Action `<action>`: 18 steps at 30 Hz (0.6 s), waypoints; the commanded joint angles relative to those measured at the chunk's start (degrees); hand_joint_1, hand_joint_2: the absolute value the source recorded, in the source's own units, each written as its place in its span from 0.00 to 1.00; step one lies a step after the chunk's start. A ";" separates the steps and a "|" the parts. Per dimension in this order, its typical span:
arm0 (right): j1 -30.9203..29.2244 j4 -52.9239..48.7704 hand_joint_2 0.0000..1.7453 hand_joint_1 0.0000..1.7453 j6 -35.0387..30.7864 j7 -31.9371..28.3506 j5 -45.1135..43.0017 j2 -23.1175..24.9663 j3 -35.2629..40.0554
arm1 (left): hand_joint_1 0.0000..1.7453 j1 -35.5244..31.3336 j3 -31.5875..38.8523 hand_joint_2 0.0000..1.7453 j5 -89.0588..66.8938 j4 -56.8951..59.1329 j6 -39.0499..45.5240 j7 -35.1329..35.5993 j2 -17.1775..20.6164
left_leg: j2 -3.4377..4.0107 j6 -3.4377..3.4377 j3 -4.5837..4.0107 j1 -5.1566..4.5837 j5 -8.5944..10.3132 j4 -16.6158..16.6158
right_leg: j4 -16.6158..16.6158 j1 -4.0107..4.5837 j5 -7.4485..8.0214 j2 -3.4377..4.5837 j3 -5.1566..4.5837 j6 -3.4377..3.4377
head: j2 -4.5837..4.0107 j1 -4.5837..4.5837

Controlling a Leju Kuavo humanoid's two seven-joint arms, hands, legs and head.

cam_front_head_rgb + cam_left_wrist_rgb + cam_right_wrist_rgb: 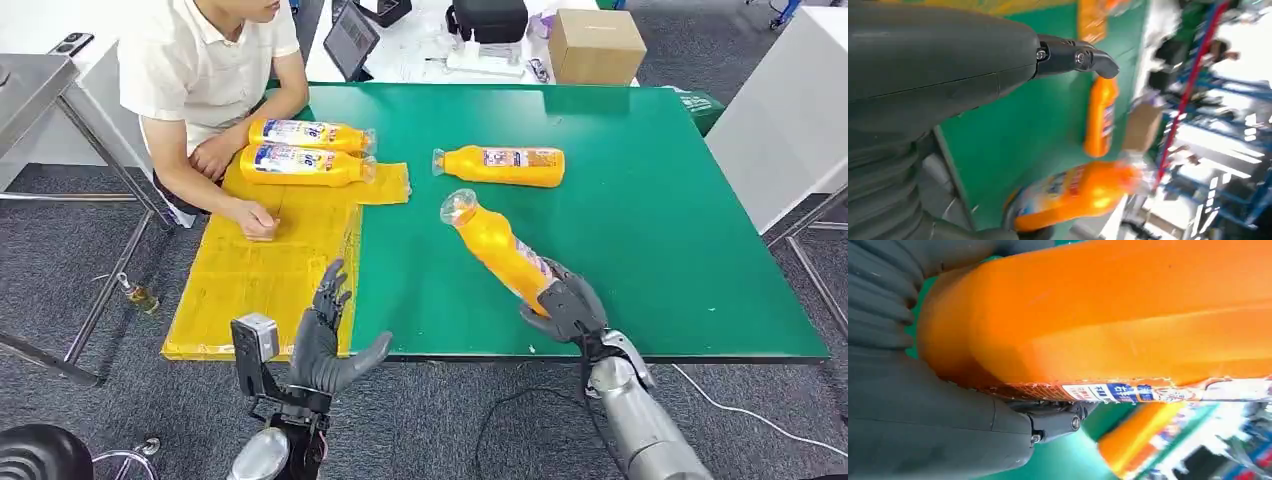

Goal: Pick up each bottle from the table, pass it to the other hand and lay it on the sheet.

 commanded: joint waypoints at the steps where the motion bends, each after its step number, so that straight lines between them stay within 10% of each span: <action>1: 2.45 -9.38 1.00 1.00 1.79 -1.25 -2.15 4.08 5.40 | 0.00 -3.99 -2.26 1.00 2.91 8.29 -0.48 0.80 0.44 | 0.11 0.07 0.29 0.00 -0.11 -0.08 | -0.06 0.06 -0.09 -0.01 0.25 -0.24 | 0.00 0.02; 18: 2.92 -9.69 1.00 1.00 0.04 -2.79 0.92 6.15 21.40 | 0.00 -9.92 -2.98 1.00 7.52 12.44 2.17 0.46 -2.81 | 0.07 0.06 0.03 0.01 -0.06 -0.04 | -0.05 0.05 -0.05 -0.02 0.00 -0.15 | 0.00 0.00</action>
